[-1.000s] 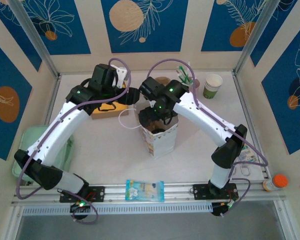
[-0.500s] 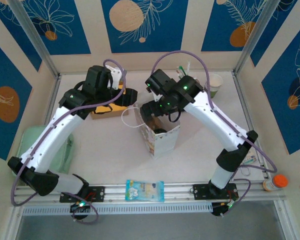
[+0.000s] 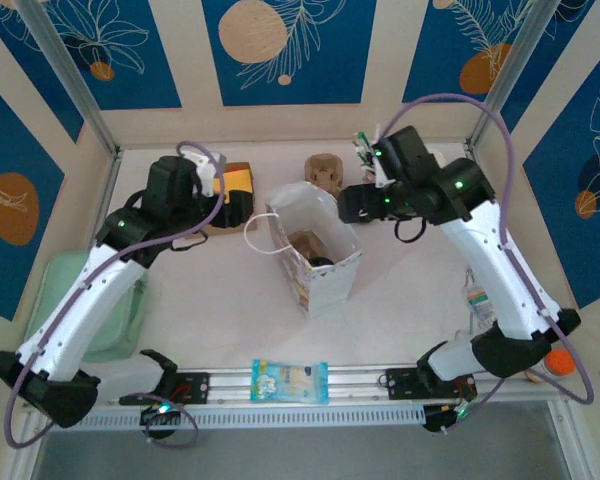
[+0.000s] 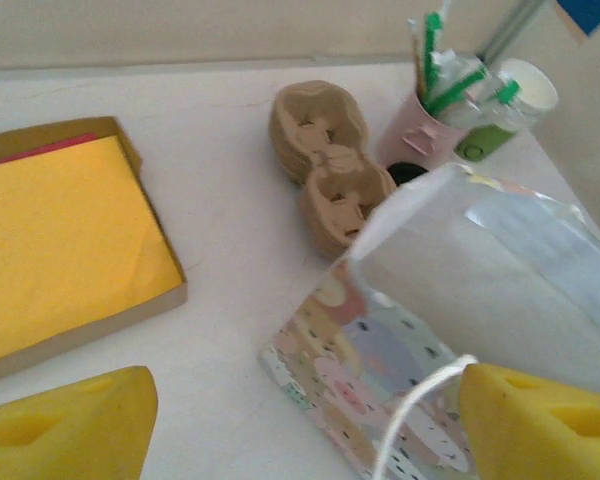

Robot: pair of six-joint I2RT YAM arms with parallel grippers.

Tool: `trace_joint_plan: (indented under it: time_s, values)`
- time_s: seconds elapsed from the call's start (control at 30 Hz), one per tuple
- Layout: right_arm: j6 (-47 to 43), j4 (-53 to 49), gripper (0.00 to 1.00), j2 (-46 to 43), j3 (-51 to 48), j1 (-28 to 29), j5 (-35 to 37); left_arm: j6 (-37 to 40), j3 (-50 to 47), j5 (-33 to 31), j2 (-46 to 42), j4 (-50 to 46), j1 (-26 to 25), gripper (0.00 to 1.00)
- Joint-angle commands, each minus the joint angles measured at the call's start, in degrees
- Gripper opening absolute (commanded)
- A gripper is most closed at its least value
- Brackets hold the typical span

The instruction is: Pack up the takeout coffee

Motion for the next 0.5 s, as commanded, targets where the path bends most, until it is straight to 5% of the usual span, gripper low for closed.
trace_joint_plan:
  time_s: [0.0, 0.3, 0.47]
  values:
    - [1.1, 1.8, 0.99, -3.0, -4.9, -4.5, -2.9, -5.0, -5.0, 2.0, -4.6, 2.9, 4.5, 0.77]
    - [0.6, 4.0, 0.99, -6.6, -16.9, -12.8, -5.1, -12.9, -19.8, 13.1, -9.7, 8.6, 13.8, 0.74]
    - [0.7, 5.3, 0.99, -7.7, -21.7, -13.6, -5.4, -17.2, -27.6, 17.0, -8.8, 14.4, 14.7, 0.71]
